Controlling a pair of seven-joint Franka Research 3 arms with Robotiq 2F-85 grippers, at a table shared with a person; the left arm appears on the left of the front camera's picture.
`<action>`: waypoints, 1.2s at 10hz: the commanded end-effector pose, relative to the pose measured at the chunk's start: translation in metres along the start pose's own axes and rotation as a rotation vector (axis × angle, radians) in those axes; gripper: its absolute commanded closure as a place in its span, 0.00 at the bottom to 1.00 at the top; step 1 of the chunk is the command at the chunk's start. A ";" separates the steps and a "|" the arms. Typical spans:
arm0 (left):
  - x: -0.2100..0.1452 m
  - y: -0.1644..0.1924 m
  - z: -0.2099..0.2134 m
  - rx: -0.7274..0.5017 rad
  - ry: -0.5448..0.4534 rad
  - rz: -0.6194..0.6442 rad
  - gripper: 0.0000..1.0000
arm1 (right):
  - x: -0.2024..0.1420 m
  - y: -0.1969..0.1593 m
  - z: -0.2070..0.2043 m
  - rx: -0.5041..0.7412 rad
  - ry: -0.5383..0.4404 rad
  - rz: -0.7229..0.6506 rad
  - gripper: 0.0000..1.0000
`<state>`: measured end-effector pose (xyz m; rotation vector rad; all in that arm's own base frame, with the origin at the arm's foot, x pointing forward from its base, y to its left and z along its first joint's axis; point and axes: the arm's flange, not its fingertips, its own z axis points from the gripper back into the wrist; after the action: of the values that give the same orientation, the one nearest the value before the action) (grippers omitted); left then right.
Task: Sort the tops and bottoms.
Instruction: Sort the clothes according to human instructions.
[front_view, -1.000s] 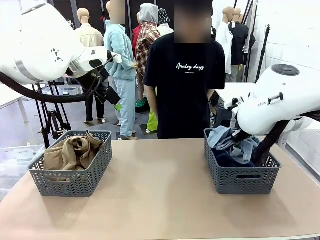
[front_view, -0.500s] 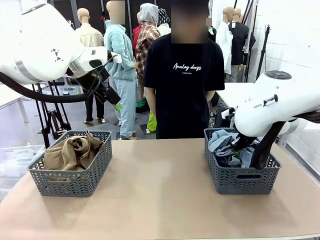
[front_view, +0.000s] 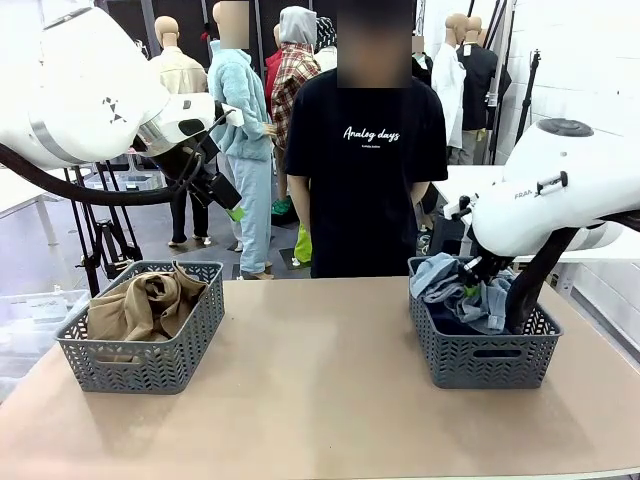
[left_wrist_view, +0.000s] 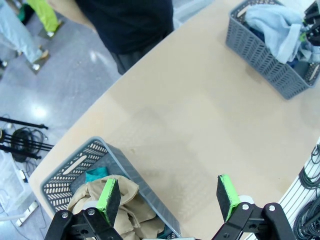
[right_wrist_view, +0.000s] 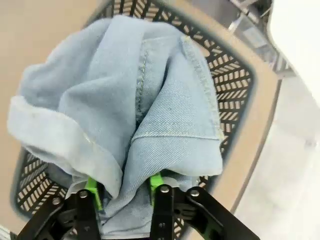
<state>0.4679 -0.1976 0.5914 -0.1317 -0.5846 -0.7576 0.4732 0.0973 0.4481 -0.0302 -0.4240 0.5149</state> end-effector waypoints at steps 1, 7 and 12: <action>-0.001 0.001 0.001 0.002 -0.001 0.001 0.00 | -0.001 0.000 0.015 0.004 -0.021 0.021 0.00; -0.001 0.001 0.001 0.002 -0.001 0.001 0.00 | 0.006 0.005 0.039 -0.010 -0.066 0.039 0.00; -0.001 0.001 0.001 0.002 -0.001 0.001 0.00 | 0.007 0.005 0.041 -0.021 -0.072 0.018 0.00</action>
<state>0.4679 -0.1976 0.5914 -0.1317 -0.5847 -0.7576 0.4597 0.1022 0.4866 -0.0399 -0.4950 0.5336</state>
